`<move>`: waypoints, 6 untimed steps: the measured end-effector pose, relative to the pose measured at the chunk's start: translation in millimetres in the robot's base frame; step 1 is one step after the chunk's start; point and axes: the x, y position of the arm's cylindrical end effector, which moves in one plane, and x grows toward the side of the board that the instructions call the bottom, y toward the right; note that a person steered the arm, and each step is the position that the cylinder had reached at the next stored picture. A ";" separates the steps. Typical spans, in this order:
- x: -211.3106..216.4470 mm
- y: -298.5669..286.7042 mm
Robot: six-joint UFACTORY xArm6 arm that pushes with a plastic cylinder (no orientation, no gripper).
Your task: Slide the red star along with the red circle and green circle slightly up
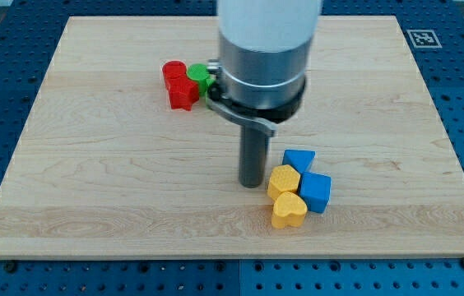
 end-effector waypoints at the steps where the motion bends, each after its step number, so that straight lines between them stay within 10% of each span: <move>1: -14.1 -21.9; 6: -159.8 -101.4</move>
